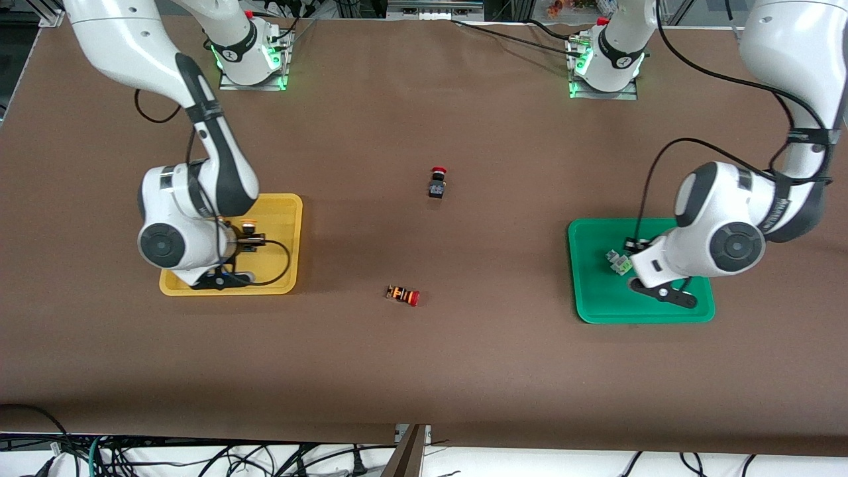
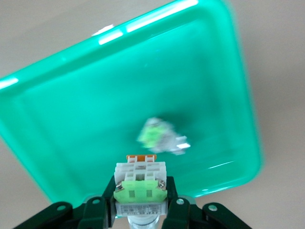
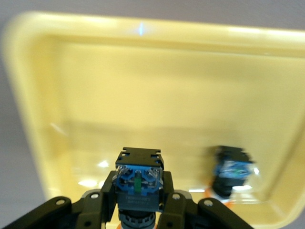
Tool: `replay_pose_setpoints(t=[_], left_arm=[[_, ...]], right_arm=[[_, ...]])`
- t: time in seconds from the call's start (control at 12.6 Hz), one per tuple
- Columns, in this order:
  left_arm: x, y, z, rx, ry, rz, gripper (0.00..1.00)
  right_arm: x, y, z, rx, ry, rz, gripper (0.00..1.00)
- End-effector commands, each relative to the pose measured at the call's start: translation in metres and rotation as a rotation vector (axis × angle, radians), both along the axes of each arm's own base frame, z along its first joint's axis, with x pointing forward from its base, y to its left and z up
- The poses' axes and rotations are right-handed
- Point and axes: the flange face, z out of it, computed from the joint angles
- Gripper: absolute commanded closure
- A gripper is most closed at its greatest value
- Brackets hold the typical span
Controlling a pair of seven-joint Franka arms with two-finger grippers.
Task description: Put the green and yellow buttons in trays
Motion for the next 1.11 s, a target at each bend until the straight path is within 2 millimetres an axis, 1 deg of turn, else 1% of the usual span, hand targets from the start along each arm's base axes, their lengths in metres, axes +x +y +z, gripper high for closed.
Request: replay_pose_setpoints(t=[0.0, 0.08, 0.16, 0.24, 0.32, 0.4, 0.48, 0.56, 0.64, 0.72, 0.79, 0.95, 1.03], left_arm=[[0.008, 0.035, -0.032, -0.003, 0.016, -0.134, 1.00], [0.007, 0.044, -0.052, -0.026, 0.034, -0.154, 1.00], [0.004, 0.051, -0.070, -0.044, 0.061, -0.159, 1.00], [0.001, 0.052, -0.086, -0.060, 0.079, -0.167, 1.00], [0.002, 0.053, -0.095, -0.073, 0.076, -0.176, 0.94], [0.002, 0.053, -0.095, -0.074, 0.072, -0.174, 0.62], [0.003, 0.054, -0.092, -0.072, 0.069, -0.176, 0.01], [0.003, 0.052, -0.089, -0.076, 0.068, -0.172, 0.00], [0.007, 0.046, -0.076, -0.077, 0.050, -0.157, 0.00], [0.015, 0.039, -0.047, -0.066, 0.004, -0.164, 0.00], [0.022, 0.026, -0.018, -0.065, -0.031, -0.177, 0.00], [0.030, 0.004, 0.058, -0.063, -0.083, -0.181, 0.00], [0.030, -0.004, 0.095, -0.061, -0.101, -0.143, 0.00]], right_arm=[[-0.028, -0.006, -0.034, 0.009, -0.010, 0.020, 1.00], [-0.034, -0.008, -0.044, 0.011, -0.027, 0.016, 1.00], [-0.036, -0.009, -0.048, 0.012, -0.039, 0.016, 1.00], [-0.037, -0.009, -0.048, 0.011, -0.036, 0.014, 0.96], [-0.034, -0.008, -0.041, 0.013, -0.039, 0.016, 0.06], [-0.026, -0.009, -0.017, 0.022, -0.070, 0.020, 0.00], [-0.022, -0.011, 0.012, 0.026, -0.080, 0.021, 0.00], [-0.020, -0.011, 0.042, 0.031, -0.080, 0.020, 0.00], [-0.019, -0.011, 0.078, 0.036, -0.090, 0.021, 0.00], [-0.020, -0.013, 0.115, 0.040, -0.098, 0.020, 0.00], [-0.022, -0.015, 0.152, 0.028, -0.108, 0.032, 0.00], [-0.034, -0.028, 0.226, 0.007, -0.143, 0.078, 0.00], [-0.043, -0.036, 0.258, 0.014, -0.152, 0.072, 0.00]])
